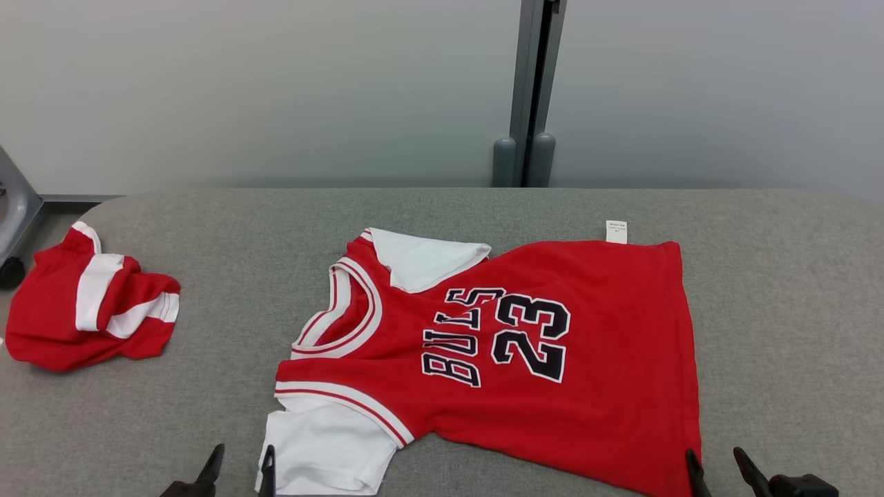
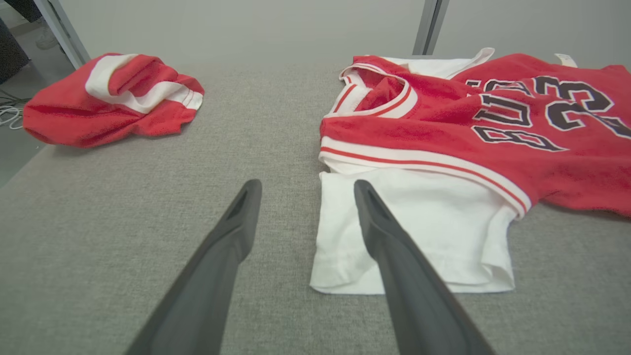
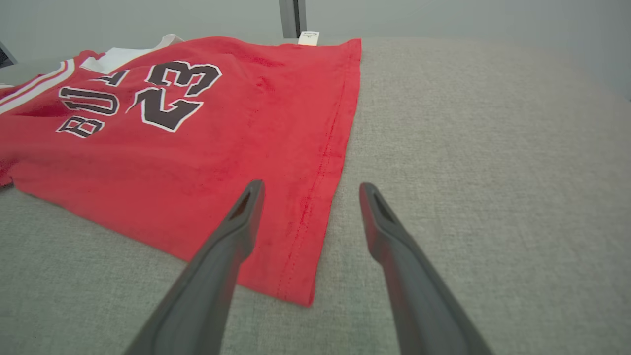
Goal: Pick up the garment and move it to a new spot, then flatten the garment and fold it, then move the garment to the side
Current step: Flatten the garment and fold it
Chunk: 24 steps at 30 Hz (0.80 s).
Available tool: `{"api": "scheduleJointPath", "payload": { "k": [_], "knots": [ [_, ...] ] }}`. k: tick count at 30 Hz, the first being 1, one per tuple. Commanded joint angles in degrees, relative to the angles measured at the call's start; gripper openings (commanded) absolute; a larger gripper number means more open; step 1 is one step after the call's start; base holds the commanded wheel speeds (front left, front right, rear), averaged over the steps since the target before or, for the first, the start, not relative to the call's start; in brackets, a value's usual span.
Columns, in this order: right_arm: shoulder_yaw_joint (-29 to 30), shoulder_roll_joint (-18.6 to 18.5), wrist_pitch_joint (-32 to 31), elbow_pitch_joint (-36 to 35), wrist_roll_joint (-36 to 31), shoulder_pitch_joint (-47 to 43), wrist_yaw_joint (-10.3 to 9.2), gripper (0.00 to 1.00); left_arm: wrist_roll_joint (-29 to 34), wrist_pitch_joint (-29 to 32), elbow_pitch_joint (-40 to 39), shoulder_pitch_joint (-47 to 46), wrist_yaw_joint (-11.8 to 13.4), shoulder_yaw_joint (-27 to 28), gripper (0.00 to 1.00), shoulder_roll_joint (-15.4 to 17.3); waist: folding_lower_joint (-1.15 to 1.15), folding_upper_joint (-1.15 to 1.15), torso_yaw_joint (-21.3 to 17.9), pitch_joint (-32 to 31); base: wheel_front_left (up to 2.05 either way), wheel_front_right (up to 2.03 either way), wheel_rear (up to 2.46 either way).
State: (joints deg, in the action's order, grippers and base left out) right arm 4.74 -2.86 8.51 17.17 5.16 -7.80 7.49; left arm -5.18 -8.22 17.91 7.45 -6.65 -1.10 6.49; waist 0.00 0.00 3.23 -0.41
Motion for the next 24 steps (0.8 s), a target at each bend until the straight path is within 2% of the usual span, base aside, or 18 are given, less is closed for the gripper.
{"api": "scheduleJointPath", "payload": {
  "k": [1, 12, 22, 23, 24],
  "knots": [
    [-0.14, -0.07, 0.34, 1.68, -0.18, 1.45, 0.01, 1.00, -0.34, -0.54, 2.11, -1.50, -0.37, -1.00, 1.00, 0.14, 0.00, 0.00, -0.32, 0.59, 0.00, 0.00, 0.00],
    [-2.51, -0.09, 1.38, 12.68, 0.53, 5.65, 0.01, 1.00, -1.27, -2.41, 16.93, -8.06, -0.79, -5.34, 1.00, 0.62, 0.00, 0.00, -1.68, 2.80, 0.00, 0.00, 0.00],
    [-7.84, 0.29, 0.47, 19.12, 4.63, 5.92, 0.09, 1.00, -2.61, -2.84, 24.63, -10.51, -0.63, -6.49, 1.00, -0.46, 0.00, 0.00, -1.47, 2.78, 0.00, 0.00, 0.00],
    [-8.55, 0.32, 0.30, 19.35, 5.81, 5.94, 0.10, 0.98, -2.80, -2.83, 25.11, -10.73, -0.64, -6.55, 1.00, -0.56, 0.00, 0.00, -1.44, 2.68, 0.00, 0.00, 0.00],
    [-9.16, 0.36, 0.29, 19.44, 6.51, 6.08, 0.15, 0.87, -3.20, -2.78, 25.60, -10.82, -0.66, -6.59, 1.00, -0.74, 0.00, 0.00, -1.42, 2.60, 0.00, 0.00, 0.00]
  ]
}}
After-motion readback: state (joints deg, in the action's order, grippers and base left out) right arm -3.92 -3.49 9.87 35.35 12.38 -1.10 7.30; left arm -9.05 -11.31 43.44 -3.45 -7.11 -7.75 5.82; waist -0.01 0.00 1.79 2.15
